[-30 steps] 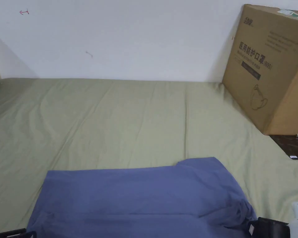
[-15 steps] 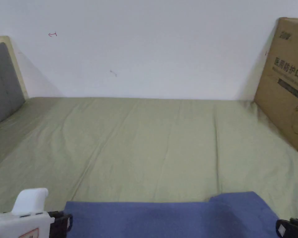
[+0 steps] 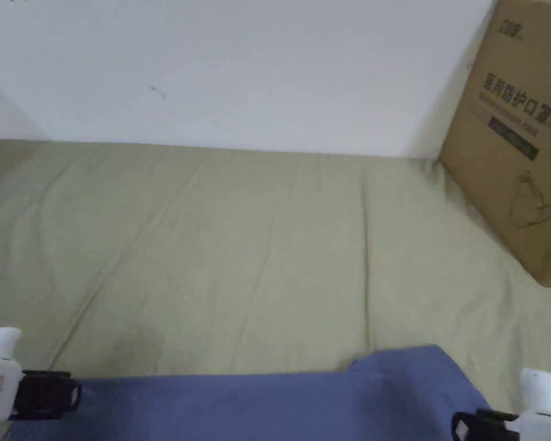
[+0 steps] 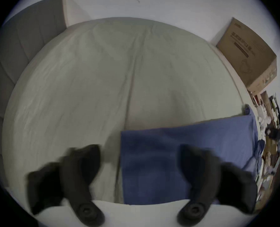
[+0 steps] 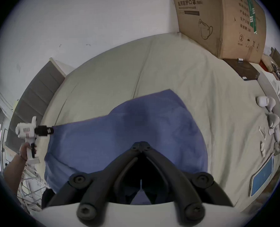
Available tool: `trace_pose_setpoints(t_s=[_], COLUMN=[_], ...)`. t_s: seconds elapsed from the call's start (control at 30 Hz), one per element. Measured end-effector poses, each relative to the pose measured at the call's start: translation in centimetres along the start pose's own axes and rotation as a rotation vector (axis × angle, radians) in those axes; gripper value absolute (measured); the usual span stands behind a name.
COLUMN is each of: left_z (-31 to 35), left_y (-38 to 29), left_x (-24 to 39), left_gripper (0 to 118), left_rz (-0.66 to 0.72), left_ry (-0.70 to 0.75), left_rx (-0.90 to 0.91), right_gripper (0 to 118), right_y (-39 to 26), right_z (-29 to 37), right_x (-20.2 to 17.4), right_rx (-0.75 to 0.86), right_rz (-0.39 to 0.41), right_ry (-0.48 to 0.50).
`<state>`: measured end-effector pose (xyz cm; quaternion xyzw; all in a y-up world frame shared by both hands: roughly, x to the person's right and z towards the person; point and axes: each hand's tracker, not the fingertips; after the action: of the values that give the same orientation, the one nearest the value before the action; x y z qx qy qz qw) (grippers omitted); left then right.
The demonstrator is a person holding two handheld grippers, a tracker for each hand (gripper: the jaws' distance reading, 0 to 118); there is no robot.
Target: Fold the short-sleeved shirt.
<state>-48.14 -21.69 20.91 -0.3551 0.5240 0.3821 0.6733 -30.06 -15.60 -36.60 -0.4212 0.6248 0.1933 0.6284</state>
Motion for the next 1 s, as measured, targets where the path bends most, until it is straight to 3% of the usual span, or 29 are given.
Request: trace_pose_setpoints(t_s=[0.03, 0.07, 0.13, 0.2, 0.23, 0.27, 0.3, 0.37, 0.43, 0.53, 0.57, 0.63, 0.67, 0.7, 0.73, 0.8, 0.83, 0.97, 1.0], left_z=[2.0, 2.5, 3.4, 1.4, 1.8, 2.4, 4.0, 5.4, 6.0, 7.1, 6.6, 6.8, 6.9, 7.4, 7.7, 8.5, 9.2, 12.5, 13.5], left_y=[-1.9, -2.1, -2.6, -1.0, -1.0, -1.1, -0.6, -0.5, -1.1, -1.4, -1.2, -1.3, -1.3, -1.5, -1.6, -1.9, -2.4, -4.6, -5.6], left_x=[3.5, 4.5, 6.3, 3.1, 3.1, 3.1, 3.5, 3.2, 2.6, 1.9, 1.3, 0.9, 0.7, 1.3, 1.3, 1.5, 1.6, 1.6, 1.4], left_gripper=[19, 5, 5, 5, 5, 5, 5, 5, 5, 5, 5, 5, 5, 5, 5, 5, 5, 5, 5], left_rz=[-0.024, -0.059, -0.113, -0.09, -0.083, -0.079, -0.073, -0.058, -0.042, -0.019, -0.012, 0.003, 0.009, 0.014, 0.018, 0.02, 0.011, 0.042, 0.052], left_ry=[-0.02, -0.013, 0.037, 0.002, -0.011, -0.016, -0.02, -0.035, -0.049, -0.061, -0.068, -0.079, -0.081, -0.083, -0.086, -0.086, -0.083, -0.126, -0.137], left_rx=[0.016, 0.03, 0.056, 0.062, 0.074, 0.091, 0.111, 0.131, 0.152, 0.168, 0.17, 0.167, 0.164, 0.162, 0.165, 0.176, 0.19, 0.241, 0.253], right_gripper=[0, 0, 0, 5, 36, 95, 118, 117, 115, 113, 106, 65, 32, 0, 0, 0, 0, 0, 0], right_y=[0.8, 1.8, 4.3, 6.9, 8.1, 9.2, 10.3, 11.5, 12.2, 12.0, 11.7, 12.2, 12.2, 11.9, 11.6, 11.5, 12.8, 8.8, 8.6], right_z=[-0.6, -1.2, -3.0, -4.9, -6.0, -7.1, -8.2, -10.6, -12.3, -13.5, -13.9, -16.6, -16.2, -15.1, -13.3, -10.7, -8.8, 1.3, 2.7], right_x=[0.4, 1.1, 2.2, 3.3, 3.8, 4.2, 4.5, 4.4, 5.7, 4.0, 3.9, 6.4, 6.0, 5.9, 4.8, 4.3, 3.6, 0.2, 2.1], right_rx=[0.007, 0.013, 0.01, 0.008, 0.0, -0.011, -0.034, -0.096, -0.064, -0.188, -0.245, -0.305, -0.268, -0.277, -0.274, -0.22, 0.141, 0.222, 0.111], right_rz=[-0.006, -0.016, -0.036, -0.038, -0.037, -0.039, -0.033, -0.006, -0.042, -0.08, -0.083, -0.044, 0.049, 0.115, 0.077, 0.024, 0.046, 0.069, 0.046], right_ry=[-0.007, -0.019, -0.04, -0.054, -0.059, -0.057, -0.074, -0.123, -0.132, -0.179, -0.174, -0.162, -0.253, -0.266, -0.177, -0.143, -0.034, -0.021, -0.037])
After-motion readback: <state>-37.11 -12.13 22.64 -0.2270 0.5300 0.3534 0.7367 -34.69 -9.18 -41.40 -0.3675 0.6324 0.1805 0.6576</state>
